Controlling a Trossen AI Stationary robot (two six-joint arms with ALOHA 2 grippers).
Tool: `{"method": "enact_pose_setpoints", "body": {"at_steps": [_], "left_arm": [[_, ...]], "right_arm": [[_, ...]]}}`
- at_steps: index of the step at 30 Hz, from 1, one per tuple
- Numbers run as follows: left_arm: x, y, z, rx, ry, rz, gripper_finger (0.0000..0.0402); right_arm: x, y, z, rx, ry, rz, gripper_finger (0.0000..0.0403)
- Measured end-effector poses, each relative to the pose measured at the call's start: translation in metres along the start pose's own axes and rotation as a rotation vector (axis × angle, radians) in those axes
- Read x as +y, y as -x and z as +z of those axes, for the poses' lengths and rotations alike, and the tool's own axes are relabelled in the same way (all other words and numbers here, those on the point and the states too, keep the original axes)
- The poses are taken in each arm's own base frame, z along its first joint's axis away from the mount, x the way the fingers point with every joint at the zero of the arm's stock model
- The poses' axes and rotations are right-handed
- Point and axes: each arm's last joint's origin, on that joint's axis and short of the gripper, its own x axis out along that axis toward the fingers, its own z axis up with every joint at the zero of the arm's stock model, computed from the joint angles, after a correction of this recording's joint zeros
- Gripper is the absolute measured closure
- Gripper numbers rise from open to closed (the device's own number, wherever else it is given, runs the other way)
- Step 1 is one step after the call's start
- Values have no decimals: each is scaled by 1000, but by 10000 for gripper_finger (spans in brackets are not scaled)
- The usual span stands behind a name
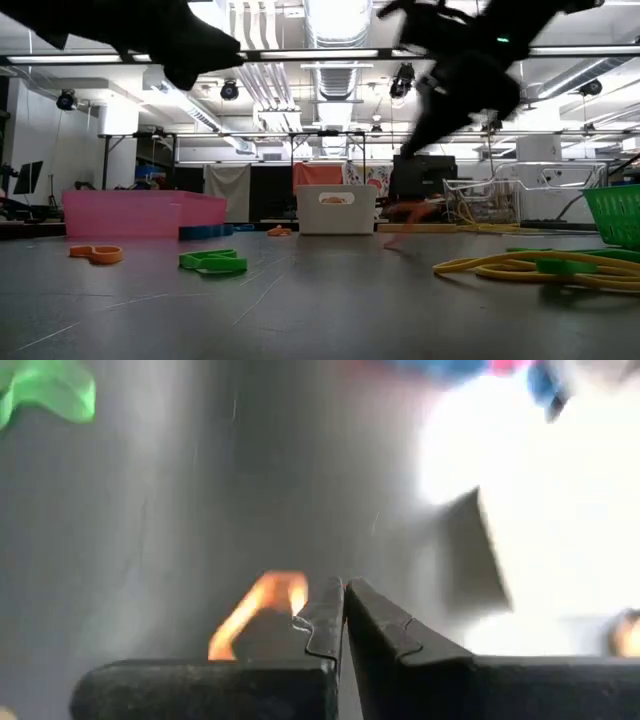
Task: Sort rubber bands into baskets
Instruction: Put the orange rubber band into the pink bin
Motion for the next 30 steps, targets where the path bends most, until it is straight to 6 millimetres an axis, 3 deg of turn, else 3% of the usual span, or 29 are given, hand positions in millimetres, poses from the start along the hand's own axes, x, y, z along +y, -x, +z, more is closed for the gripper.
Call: {"method": "enact_pose_setpoints", "body": {"at_steps": [6,9,18,23,30], "left_arm": [[-5,-9,-18,-83,29,-36,271],[-7,-15,-25,-46,56,-36,271],[-13,-34,-28,14,12,-46,271],[-16,-45,-24,20,-23,-45,271],[-20,-57,-19,24,-75,-45,271]], "right_arm": [[-7,-18,34,-311,108,-60,394],[-13,-27,36,-315,130,-85,394],[-24,-38,-1,38,-89,79,385],[-18,-40,-15,115,-164,205,340],[-21,-52,-39,137,-213,189,273]]}}
